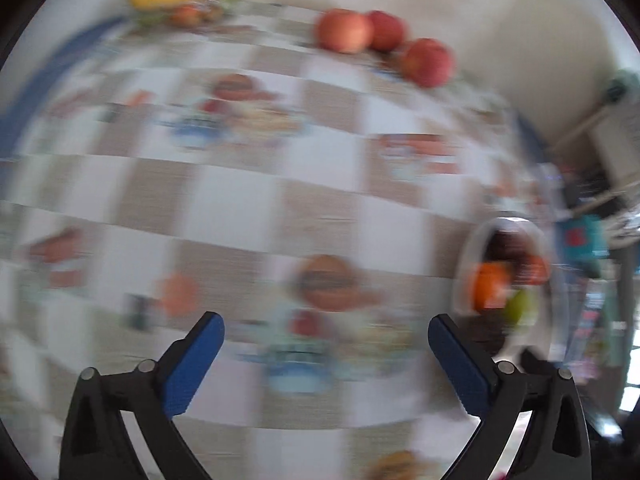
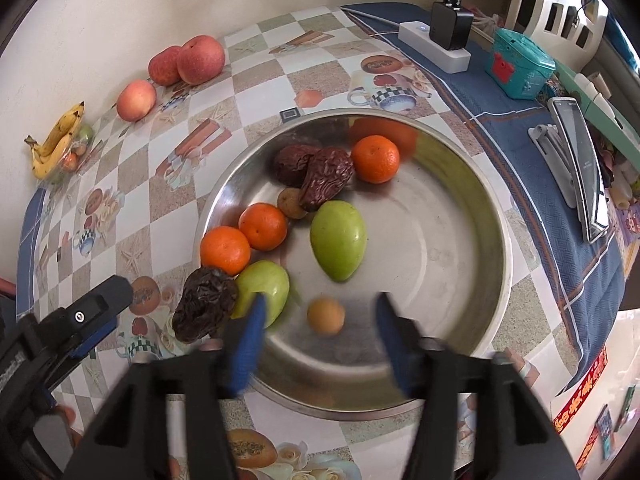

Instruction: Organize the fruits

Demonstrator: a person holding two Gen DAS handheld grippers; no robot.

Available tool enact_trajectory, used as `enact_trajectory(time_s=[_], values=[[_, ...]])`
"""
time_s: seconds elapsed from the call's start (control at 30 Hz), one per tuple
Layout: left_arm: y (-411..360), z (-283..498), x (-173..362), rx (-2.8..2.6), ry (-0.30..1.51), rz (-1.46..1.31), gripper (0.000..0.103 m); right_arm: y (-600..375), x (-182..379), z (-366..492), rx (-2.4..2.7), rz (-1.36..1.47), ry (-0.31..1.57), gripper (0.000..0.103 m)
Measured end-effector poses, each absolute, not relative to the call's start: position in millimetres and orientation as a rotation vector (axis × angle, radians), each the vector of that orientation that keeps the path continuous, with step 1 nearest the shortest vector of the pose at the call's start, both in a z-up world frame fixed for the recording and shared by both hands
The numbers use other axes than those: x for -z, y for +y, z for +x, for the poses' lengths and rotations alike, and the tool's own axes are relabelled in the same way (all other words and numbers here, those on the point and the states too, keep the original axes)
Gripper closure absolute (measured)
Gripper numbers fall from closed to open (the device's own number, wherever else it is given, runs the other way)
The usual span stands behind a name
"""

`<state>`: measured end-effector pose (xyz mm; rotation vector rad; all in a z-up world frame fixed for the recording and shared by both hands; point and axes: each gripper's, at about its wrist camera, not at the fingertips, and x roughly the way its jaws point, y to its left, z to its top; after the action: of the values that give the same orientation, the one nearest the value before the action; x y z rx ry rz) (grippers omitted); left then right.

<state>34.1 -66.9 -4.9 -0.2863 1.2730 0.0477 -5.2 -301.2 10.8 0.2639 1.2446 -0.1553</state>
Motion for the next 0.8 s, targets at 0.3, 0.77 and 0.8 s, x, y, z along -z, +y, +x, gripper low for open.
enact_trajectory(time_s=[0.3,0.77,0.8], values=[[-42.7,7.8,-10.7,-0.114,1.221,-0.189,0.000,-277.0,-18.0,-15.5,0.109,0.180,1.200,0.000],[-49.2,-3.8,-27.6,-0.135,1.212,-0.117,0.000,-259.6,-28.7,-28.8,0.079,0.102,1.154,0.000],[-50.0,-4.3,-28.0,-0.141,1.212,-0.108,0.000,-259.4,-28.8,-28.6,0.078,0.101,1.155,0.000]])
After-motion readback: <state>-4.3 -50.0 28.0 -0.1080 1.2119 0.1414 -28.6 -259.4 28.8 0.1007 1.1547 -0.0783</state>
